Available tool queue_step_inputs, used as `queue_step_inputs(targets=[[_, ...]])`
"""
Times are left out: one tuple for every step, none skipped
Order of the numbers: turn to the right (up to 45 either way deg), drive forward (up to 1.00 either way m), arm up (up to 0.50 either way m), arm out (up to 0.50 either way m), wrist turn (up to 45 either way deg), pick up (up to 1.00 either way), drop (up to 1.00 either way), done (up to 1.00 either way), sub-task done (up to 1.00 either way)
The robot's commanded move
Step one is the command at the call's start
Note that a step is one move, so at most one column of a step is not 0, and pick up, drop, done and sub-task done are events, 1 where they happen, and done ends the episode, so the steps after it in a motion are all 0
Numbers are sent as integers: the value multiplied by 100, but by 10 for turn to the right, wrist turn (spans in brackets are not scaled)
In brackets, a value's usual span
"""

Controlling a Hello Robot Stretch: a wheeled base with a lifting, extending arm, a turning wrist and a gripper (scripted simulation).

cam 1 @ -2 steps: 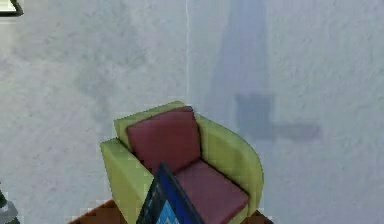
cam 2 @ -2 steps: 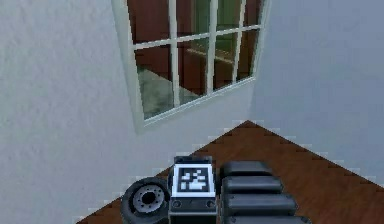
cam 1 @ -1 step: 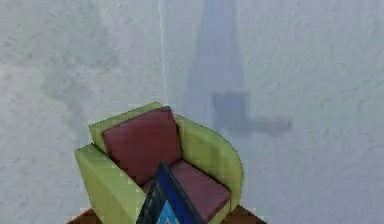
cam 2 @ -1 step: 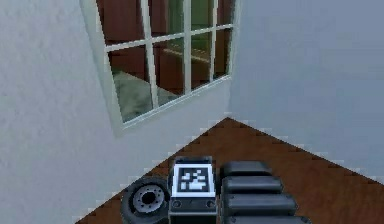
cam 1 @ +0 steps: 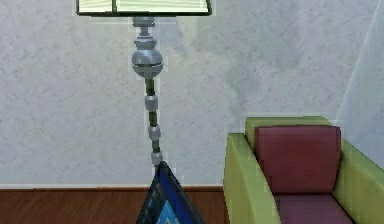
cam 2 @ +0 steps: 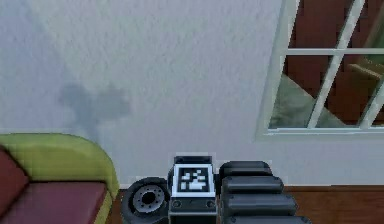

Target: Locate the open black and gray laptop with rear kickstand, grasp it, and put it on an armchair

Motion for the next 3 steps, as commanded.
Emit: queue_step_inputs(targets=[[90, 0, 0, 0, 0, 0, 0, 0, 0], [0, 25, 0, 0, 0, 0, 0, 0, 0], [330, 0, 0, 0, 0, 0, 0, 0, 0]])
